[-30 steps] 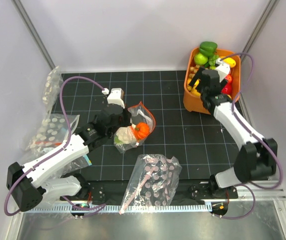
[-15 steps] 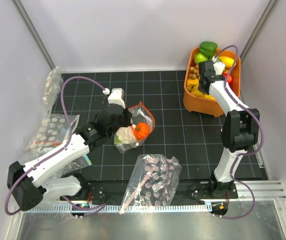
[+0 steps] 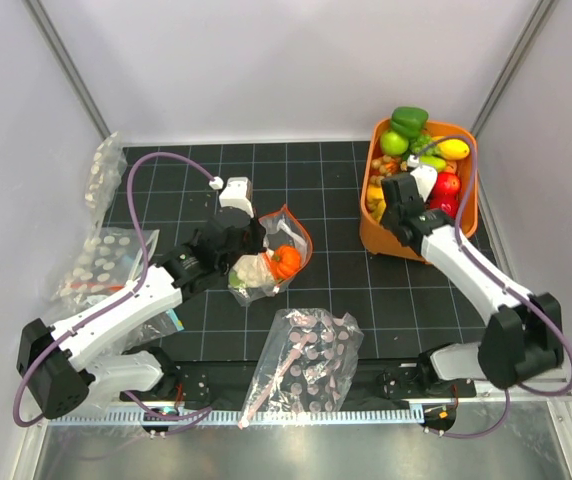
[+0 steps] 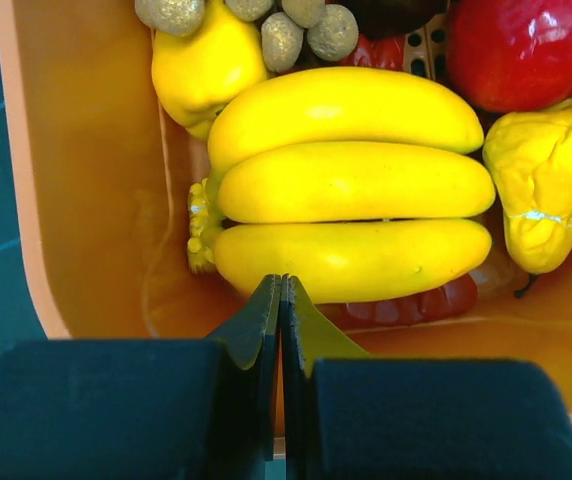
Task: Place the food in the zip-top bag and seal the zipper
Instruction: Move the bin to the center of the board.
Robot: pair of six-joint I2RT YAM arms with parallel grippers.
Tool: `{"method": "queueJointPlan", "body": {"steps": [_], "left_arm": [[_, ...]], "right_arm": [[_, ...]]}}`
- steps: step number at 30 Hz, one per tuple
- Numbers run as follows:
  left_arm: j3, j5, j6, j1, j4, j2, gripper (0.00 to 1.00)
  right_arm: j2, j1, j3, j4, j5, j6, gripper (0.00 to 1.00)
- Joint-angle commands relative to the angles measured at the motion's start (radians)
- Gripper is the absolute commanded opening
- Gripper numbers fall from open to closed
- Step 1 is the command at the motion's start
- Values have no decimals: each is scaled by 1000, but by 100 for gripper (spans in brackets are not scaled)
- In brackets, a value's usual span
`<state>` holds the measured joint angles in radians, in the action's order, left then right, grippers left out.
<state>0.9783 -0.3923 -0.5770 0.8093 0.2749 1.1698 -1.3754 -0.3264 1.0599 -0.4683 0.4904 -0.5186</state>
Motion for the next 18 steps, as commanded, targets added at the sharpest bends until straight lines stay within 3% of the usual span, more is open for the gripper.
{"method": "queueJointPlan", "body": {"steps": [1,5,10,11,12,14,18], "left_arm": [[16,-2,-9,-6,-49,-1,0],[16,0,-11,-6,-49,-6,0],[19,4,-9,-5,-46,1,0],[20,4,-9,-7,-46,1,0],[19,1,-9,-6,-46,1,0],[17,-6,-7,-4,-45,2,0],[19,-2,-6,-5,-46,4,0]], "right_arm": [[134,-17,-140,-15,-19,-87,8],[252,-20,-239,-22,14,-93,11],[383,-20,-232,-124,53,-115,17],[421,-20,-233,-113,51,-97,25],[435,-22,-230,-99,53,-90,50],[431,-20,-213,-70,94,-66,70],[313,4,-89,-27,62,23,77]]}}
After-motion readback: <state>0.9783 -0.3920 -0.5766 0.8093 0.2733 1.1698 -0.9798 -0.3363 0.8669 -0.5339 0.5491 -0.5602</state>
